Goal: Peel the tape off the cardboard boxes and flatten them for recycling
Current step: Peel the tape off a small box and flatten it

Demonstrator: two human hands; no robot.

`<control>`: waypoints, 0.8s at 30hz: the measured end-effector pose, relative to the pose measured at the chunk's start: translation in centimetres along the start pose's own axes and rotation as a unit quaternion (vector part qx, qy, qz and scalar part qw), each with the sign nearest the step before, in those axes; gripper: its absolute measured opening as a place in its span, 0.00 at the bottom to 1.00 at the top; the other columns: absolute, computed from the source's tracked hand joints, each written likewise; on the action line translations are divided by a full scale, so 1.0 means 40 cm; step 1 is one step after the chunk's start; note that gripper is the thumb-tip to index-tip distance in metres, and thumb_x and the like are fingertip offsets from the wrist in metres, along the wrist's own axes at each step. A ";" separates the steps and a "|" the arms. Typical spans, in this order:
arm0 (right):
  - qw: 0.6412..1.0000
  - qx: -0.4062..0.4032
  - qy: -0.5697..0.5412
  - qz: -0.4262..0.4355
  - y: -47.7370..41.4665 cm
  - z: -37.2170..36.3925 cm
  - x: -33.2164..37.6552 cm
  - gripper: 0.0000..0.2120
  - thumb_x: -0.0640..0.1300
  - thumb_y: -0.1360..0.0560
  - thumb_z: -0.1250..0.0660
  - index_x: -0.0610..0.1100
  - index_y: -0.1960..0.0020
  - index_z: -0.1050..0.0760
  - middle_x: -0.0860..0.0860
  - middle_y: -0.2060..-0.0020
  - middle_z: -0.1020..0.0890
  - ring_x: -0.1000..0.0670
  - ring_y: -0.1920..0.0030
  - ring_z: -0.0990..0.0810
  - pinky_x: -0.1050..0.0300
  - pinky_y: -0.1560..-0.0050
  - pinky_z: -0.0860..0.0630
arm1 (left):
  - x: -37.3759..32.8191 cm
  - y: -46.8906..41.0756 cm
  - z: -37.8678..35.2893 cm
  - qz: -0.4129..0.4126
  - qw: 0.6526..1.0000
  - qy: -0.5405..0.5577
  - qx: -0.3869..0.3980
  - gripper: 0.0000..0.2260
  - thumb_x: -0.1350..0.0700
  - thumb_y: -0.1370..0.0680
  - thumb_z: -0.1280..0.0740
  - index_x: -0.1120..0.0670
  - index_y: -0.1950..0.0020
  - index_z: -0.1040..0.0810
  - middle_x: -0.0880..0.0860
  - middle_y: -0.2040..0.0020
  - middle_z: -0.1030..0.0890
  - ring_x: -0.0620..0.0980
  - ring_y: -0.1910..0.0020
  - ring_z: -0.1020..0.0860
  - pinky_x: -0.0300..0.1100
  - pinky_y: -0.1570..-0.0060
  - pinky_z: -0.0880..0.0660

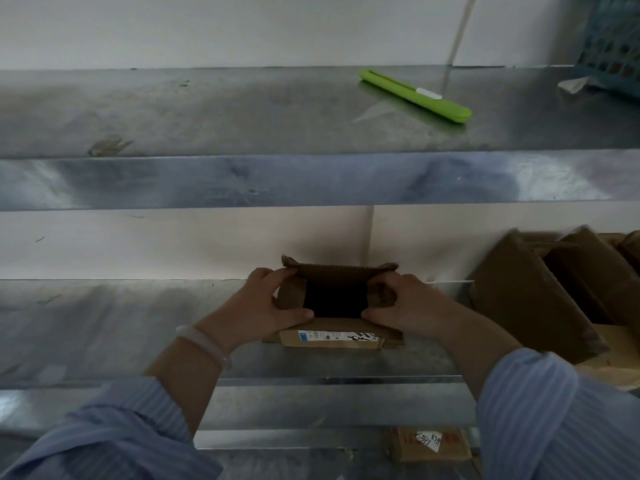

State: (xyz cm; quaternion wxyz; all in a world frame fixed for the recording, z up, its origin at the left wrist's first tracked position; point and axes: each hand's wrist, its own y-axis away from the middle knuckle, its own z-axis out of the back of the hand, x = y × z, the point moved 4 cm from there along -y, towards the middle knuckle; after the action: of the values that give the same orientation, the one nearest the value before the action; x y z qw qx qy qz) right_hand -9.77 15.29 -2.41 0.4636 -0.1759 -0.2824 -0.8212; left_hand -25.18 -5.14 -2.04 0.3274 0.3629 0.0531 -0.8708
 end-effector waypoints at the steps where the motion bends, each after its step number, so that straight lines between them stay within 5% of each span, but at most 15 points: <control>1: 1.000 -0.011 0.016 -0.016 -0.001 -0.008 0.003 0.35 0.68 0.36 0.31 0.59 0.33 0.35 0.52 0.45 0.29 0.51 0.48 0.25 0.58 0.50 0.27 | -0.003 -0.004 -0.004 0.006 1.000 -0.007 -0.020 0.36 0.37 0.34 0.27 0.41 0.30 0.36 0.47 0.40 0.35 0.44 0.47 0.29 0.35 0.50 0.29; 5: 0.994 -0.074 0.056 -0.050 -0.001 -0.029 0.029 0.35 0.72 0.39 0.32 0.56 0.39 0.35 0.52 0.51 0.31 0.49 0.51 0.25 0.56 0.54 0.27 | -0.024 -0.015 -0.023 0.060 0.992 -0.064 -0.088 0.31 0.36 0.38 0.25 0.42 0.41 0.34 0.46 0.47 0.35 0.46 0.51 0.28 0.40 0.54 0.29; 12: 0.987 -0.132 0.083 -0.043 0.041 -0.024 0.034 0.24 0.55 0.33 0.32 0.52 0.40 0.34 0.49 0.50 0.25 0.46 0.53 0.22 0.53 0.54 0.23 | -0.041 0.023 -0.027 -0.009 0.989 -0.015 -0.147 0.21 0.53 0.29 0.30 0.46 0.40 0.36 0.50 0.46 0.30 0.48 0.58 0.24 0.39 0.63 0.26; 15: 0.986 -0.164 -0.018 -0.015 0.084 -0.027 0.016 0.18 0.50 0.31 0.34 0.56 0.45 0.37 0.53 0.55 0.25 0.50 0.58 0.22 0.56 0.61 0.26 | -0.021 0.072 -0.031 -0.072 0.983 0.085 -0.147 0.28 0.62 0.27 0.35 0.43 0.32 0.39 0.46 0.46 0.29 0.44 0.52 0.24 0.34 0.61 0.24; 20: 0.948 -0.207 -0.243 0.017 0.150 -0.057 -0.043 0.25 0.33 0.27 0.40 0.63 0.47 0.38 0.52 0.57 0.21 0.55 0.65 0.19 0.63 0.69 0.25 | 0.013 0.141 -0.054 -0.159 0.979 0.024 -0.124 0.31 0.60 0.31 0.41 0.46 0.28 0.37 0.44 0.38 0.36 0.35 0.40 0.34 0.26 0.42 0.33; 24: 0.890 -0.101 -0.445 0.000 0.181 -0.105 -0.100 0.29 0.31 0.31 0.39 0.63 0.42 0.26 0.58 0.51 0.18 0.53 0.52 0.18 0.56 0.57 0.20 | 0.062 0.187 -0.119 -0.200 0.975 -0.083 -0.047 0.31 0.61 0.28 0.42 0.45 0.25 0.39 0.46 0.26 0.41 0.39 0.32 0.38 0.33 0.30 0.41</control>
State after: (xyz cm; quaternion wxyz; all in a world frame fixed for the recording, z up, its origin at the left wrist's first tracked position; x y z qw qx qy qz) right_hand -1.61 12.36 -5.71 0.2690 -0.5690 -0.3751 -0.6805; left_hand -19.10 -10.71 -6.09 0.1666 0.2555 0.1375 -0.9424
